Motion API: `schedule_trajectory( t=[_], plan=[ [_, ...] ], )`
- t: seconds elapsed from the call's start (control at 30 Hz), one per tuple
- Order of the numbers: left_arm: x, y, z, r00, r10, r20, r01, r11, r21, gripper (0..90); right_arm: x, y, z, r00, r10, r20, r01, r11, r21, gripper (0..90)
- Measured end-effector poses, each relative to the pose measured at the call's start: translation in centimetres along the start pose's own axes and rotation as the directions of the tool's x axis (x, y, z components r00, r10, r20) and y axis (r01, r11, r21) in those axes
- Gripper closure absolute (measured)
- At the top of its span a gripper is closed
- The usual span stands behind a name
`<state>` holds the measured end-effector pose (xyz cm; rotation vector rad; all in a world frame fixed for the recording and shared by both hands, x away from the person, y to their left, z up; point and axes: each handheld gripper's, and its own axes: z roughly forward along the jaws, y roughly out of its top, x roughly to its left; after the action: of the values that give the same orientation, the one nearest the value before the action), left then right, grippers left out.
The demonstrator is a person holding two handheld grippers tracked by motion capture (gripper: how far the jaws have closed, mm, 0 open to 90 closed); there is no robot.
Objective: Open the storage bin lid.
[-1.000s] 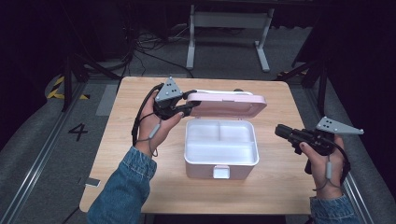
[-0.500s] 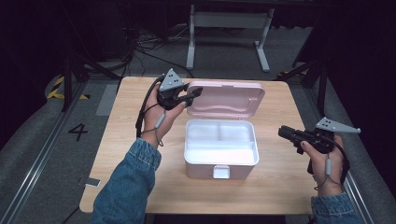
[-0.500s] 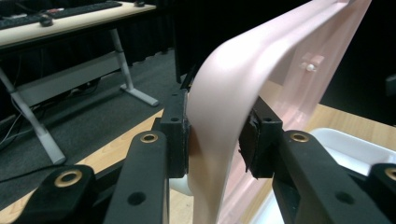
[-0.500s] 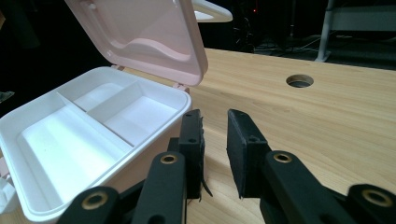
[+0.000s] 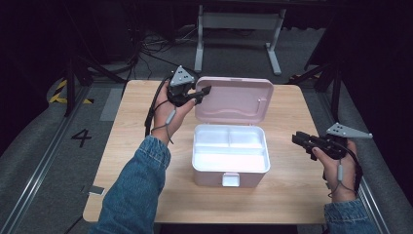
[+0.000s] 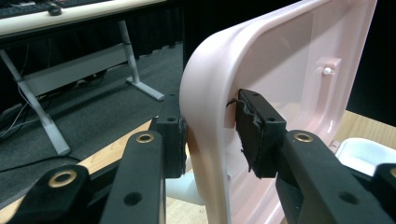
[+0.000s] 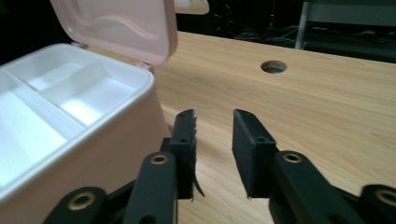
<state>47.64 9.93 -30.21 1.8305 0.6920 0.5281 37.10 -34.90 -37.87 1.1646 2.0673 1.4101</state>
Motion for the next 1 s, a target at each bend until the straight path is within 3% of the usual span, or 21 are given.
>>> schedule_trajectory(
  t=[0.13, 0.47, 0.7, 0.8, 1.0],
  plan=[
    [0.4, 0.1, 0.4, 0.9998, -0.020, 0.001, 0.020, 0.9997, 0.014, 64.0, -0.5, -0.5, 0.5, 0.9991, -0.028, 0.030, 0.027, 0.999, 0.032, 63.3],
    [1.3, -0.1, 1.4, 0.9983, -0.058, -0.002, 0.058, 0.9979, 0.031, 62.2, -2.4, -2.5, 1.8, 0.9981, -0.021, 0.057, 0.016, 0.996, 0.089, 57.1],
    [2.2, -0.1, 2.5, 0.9970, -0.077, -0.012, 0.077, 0.9947, 0.068, 60.4, -2.7, -2.8, 1.8, 0.9977, -0.023, 0.064, 0.017, 0.995, 0.103, 55.8],
    [2.6, -0.2, 3.4, 0.9964, -0.077, -0.036, 0.080, 0.9917, 0.101, 58.0, -2.7, -2.8, 1.7, 0.9975, -0.028, 0.065, 0.022, 0.995, 0.098, 55.7],
    [3.0, -0.5, 4.2, 0.9950, -0.088, -0.047, 0.093, 0.9887, 0.117, 55.9, -2.8, -2.7, 1.4, 0.9980, -0.018, 0.060, 0.013, 0.996, 0.089, 54.4]
  ],
)
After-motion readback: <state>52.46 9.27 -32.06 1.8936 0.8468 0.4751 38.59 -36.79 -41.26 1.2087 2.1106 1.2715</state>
